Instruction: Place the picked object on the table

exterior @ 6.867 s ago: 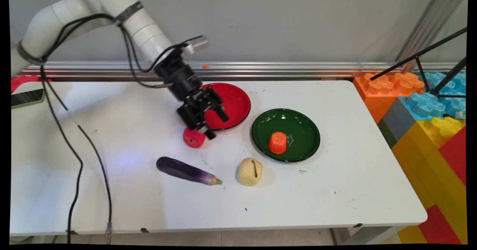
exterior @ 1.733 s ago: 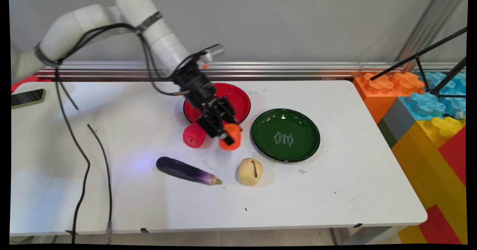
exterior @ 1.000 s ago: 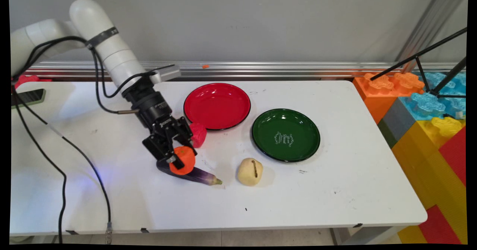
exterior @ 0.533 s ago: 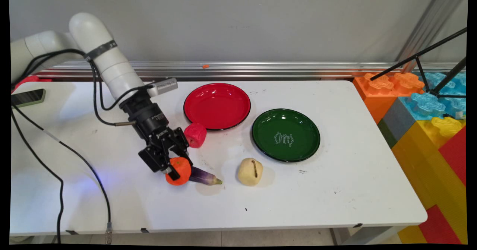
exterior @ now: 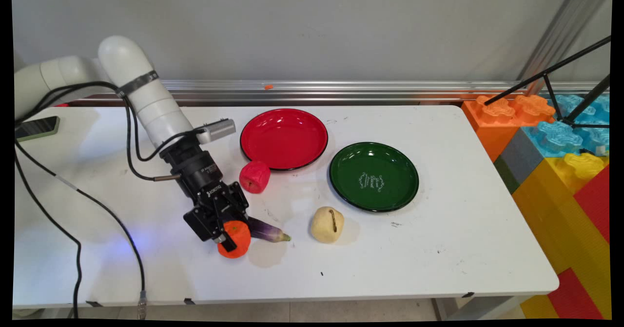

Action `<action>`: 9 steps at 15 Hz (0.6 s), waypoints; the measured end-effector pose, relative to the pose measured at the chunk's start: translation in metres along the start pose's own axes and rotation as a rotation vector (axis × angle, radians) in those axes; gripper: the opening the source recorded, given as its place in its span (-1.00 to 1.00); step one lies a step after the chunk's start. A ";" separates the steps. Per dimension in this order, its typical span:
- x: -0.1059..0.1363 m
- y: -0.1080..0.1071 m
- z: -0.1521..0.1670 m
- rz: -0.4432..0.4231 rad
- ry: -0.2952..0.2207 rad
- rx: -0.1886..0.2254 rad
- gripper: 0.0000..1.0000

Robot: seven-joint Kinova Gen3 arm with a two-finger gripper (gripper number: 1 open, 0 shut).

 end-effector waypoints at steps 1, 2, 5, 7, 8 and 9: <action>-0.001 -0.001 0.003 -0.002 -0.001 -0.001 -1.00; -0.002 -0.002 0.004 -0.003 -0.001 -0.002 -1.00; -0.007 -0.005 0.010 -0.010 -0.007 -0.001 -1.00; -0.010 -0.008 0.013 -0.013 -0.012 -0.001 -1.00; -0.013 -0.010 0.015 -0.014 -0.016 0.001 -1.00; -0.015 -0.012 0.016 -0.015 -0.020 0.004 -1.00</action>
